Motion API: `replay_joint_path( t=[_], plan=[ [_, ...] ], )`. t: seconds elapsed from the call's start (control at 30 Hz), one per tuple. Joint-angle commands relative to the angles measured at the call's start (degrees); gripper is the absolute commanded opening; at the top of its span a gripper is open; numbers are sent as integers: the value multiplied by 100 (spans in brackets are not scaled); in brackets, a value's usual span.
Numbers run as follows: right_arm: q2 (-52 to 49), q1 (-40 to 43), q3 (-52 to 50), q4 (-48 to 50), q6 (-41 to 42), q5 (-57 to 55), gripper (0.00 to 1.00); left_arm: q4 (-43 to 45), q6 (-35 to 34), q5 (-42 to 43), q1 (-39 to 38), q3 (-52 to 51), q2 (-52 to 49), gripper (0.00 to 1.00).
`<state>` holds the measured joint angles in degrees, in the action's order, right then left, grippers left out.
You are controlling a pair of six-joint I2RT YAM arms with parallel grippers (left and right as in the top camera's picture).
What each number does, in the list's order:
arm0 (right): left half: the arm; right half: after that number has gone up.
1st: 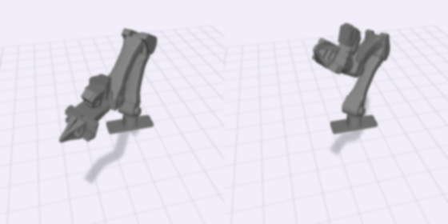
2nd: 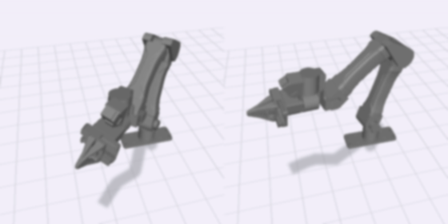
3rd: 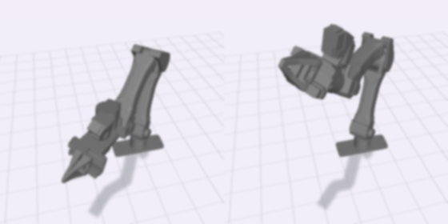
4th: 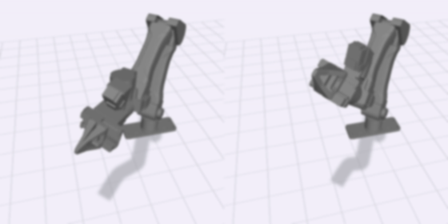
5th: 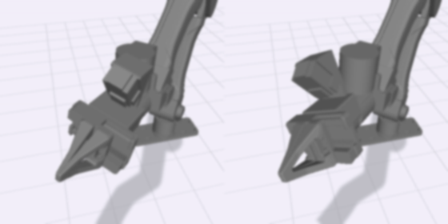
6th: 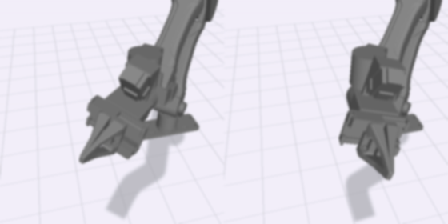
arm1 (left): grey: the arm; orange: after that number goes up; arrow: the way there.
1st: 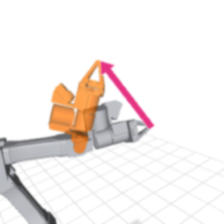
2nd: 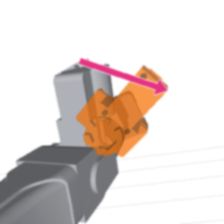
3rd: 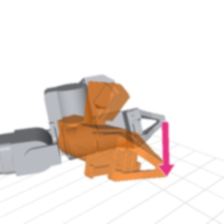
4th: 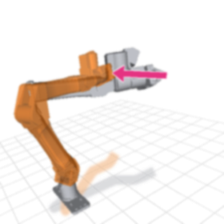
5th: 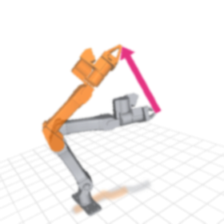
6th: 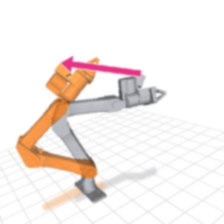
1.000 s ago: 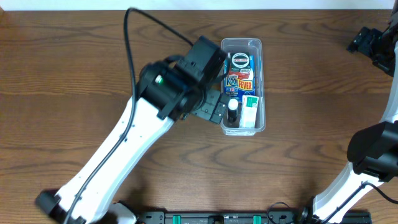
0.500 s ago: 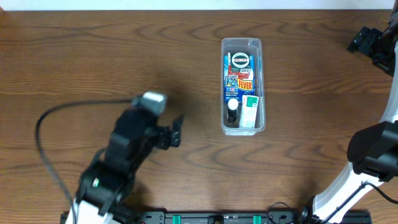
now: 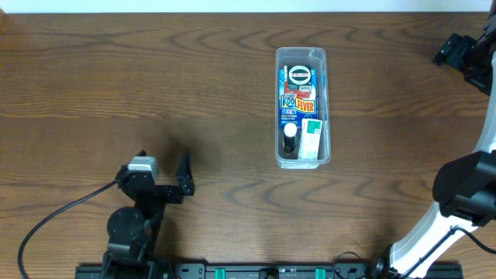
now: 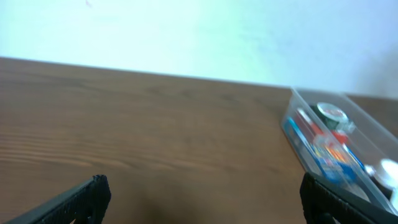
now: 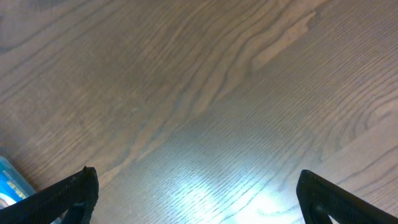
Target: Pack container
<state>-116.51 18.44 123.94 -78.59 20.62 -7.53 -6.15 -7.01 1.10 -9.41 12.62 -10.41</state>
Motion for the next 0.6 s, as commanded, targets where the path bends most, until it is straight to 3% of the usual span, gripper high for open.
replay_joint_path(
  t=[0.0,0.4,0.57],
  plan=[
    [101,35,-11,-7,79,-61,99,46,83,-31,343,-4,256,98],
    [101,35,-11,-7,79,-61,99,55,365,-33,715,-203,1032,98],
    [101,35,-11,-7,79,-61,99,778,404,-35,787,-610,1032,98]
  ],
)
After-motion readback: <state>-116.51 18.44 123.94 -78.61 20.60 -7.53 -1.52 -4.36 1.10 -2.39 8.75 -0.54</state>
